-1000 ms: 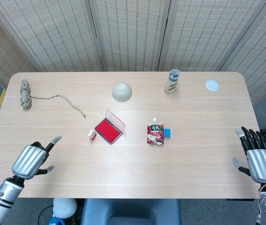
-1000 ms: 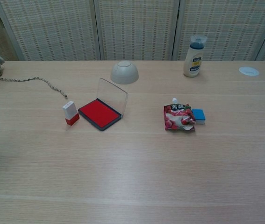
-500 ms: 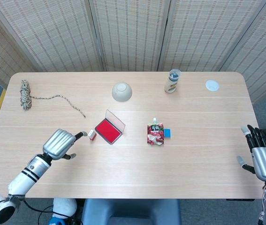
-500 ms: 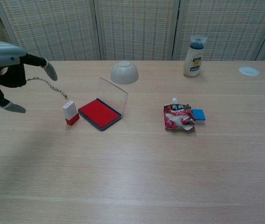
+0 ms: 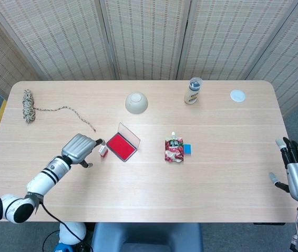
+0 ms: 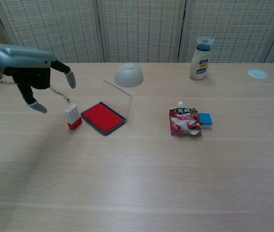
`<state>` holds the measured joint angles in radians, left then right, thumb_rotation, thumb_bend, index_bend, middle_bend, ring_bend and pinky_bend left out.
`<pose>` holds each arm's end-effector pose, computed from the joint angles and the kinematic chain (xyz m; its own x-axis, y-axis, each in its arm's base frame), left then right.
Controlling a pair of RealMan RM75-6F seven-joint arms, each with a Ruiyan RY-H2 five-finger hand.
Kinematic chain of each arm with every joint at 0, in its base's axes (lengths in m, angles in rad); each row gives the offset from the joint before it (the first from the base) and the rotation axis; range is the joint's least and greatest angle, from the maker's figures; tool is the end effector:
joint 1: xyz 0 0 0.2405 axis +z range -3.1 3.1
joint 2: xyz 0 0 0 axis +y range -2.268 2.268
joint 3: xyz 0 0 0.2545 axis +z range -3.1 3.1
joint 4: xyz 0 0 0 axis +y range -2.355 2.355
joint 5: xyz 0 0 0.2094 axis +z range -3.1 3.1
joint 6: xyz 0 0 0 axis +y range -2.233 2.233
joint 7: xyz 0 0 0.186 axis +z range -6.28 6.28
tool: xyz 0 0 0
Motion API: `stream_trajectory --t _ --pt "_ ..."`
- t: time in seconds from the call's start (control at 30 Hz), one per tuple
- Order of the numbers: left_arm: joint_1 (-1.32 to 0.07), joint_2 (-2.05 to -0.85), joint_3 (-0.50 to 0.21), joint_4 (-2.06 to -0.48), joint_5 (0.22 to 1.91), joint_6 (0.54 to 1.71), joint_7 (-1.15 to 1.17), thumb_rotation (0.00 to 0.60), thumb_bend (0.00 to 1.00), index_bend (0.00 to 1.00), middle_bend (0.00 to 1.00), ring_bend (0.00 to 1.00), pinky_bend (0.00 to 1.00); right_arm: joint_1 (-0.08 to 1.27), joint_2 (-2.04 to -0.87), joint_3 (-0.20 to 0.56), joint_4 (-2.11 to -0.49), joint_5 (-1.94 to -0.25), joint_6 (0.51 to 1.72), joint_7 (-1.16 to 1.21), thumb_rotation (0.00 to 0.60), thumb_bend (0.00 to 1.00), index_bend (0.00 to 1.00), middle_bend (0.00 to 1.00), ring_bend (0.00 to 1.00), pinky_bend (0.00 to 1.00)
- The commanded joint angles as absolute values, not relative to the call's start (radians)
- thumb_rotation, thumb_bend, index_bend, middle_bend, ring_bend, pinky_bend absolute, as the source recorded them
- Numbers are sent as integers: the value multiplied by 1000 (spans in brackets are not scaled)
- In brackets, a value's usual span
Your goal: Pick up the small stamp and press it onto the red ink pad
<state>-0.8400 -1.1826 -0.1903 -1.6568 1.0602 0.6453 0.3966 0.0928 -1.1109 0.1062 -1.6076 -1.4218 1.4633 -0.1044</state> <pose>-0.1346 0.3962 0.0345 0.6633 0.3275 0.6729 0.7259 -0.5004 -0.4719 -0.3175 -0.2367 0.1741 0.4880 0.0301 0.8723 -0.8719 0.0624 0.4857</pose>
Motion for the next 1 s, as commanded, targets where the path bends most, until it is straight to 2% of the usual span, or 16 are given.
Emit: stream_trajectory --t 0.03,0.33,1.0 --pt "-894 -1218 -167 -1613 995 618 438 600 206 309 1000 902 869 90 -1107 107 -1607 -1428 1472 -95 600 264 0 0 0 0" --pt "-983 -1304 -124 -1505 893 588 465 600 208 359 1000 902 869 76 -1096 110 -1599 -1436 1498 -55 600 263 0 0 0 0" --pt "-1093 -1387 -72 -1339 846 514 415 600 284 388 1000 903 869 69 -1082 118 -1600 -1425 1502 -28 600 263 0 0 0 0"
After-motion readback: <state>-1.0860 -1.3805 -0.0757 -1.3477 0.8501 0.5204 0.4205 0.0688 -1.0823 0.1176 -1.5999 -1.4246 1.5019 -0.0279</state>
